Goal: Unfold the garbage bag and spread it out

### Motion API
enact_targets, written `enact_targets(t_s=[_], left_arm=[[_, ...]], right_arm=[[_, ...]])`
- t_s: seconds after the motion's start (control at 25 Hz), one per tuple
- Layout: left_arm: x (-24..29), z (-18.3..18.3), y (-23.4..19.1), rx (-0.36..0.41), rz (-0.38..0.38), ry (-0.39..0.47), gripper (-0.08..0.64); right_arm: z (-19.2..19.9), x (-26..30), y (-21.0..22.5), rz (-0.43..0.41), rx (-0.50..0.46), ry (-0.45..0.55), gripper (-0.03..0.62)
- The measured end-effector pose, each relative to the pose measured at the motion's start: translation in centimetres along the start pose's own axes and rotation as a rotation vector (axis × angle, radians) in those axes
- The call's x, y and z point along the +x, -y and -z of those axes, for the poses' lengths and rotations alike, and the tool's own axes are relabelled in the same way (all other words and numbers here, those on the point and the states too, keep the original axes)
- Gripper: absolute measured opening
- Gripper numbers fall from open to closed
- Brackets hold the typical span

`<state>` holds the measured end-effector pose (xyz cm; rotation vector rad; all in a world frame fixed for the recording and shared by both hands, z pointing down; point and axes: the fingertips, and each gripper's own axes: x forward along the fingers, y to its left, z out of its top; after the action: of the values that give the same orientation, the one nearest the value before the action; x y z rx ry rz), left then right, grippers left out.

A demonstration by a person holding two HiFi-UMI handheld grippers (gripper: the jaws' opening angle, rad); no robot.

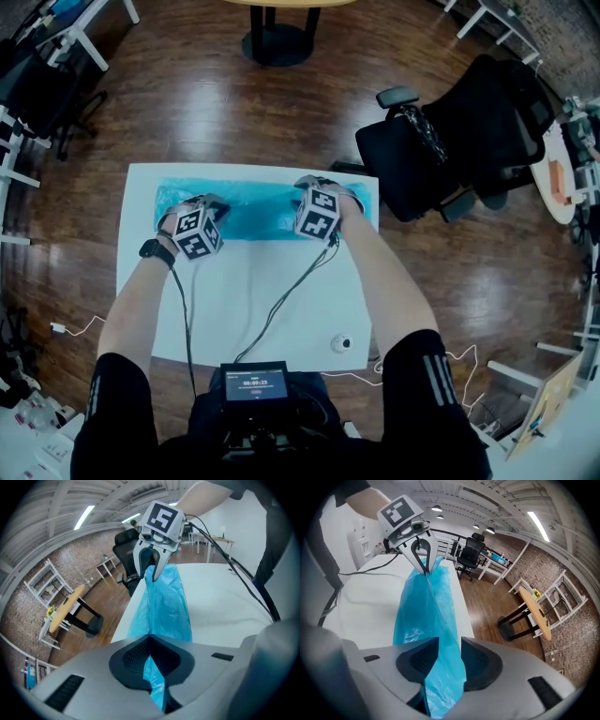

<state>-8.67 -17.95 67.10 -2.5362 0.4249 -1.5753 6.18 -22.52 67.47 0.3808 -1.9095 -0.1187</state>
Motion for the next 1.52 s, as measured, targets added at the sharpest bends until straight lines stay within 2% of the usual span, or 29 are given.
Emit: enact_targets(t_s=[0.16,0.32,0.52,0.88,1.28,1.52], left_arm=[[0.0,0.1,0.1,-0.009,0.003,0.0,0.008],[-0.2,0.0,0.0,-0.031,-0.004,0.01,0.008],[-0.4,0.1,0.1,-0.043,-0.016,0.016,0.008],[-1.8,-0.2,0.3,-0.054,-0.054,0.041,0.009],[-3.8,-0.3,1.9,-0.092,-0.099,0.085,0.009],[-4.8,-0.7,3.4,-0.102,-0.116,0.102,0.009]], right_arm=[[0.5,0.5,-0.7,-0.007,-0.006,-0.02,0.17],[0.9,0.4,-0.6,0.026,0.015,-0.023,0.074],[0.6,-0.2,-0.7,0.069,0.032,-0.01,0.034],[-0.9,-3.3,-0.9,0.172,0.034,0.028,0.031],[-1.7,-6.3,-3.4,0.269,0.116,0.059,0.035],[-1.4,-7.6,-5.3,0.291,0.168,0.066,0.04]])
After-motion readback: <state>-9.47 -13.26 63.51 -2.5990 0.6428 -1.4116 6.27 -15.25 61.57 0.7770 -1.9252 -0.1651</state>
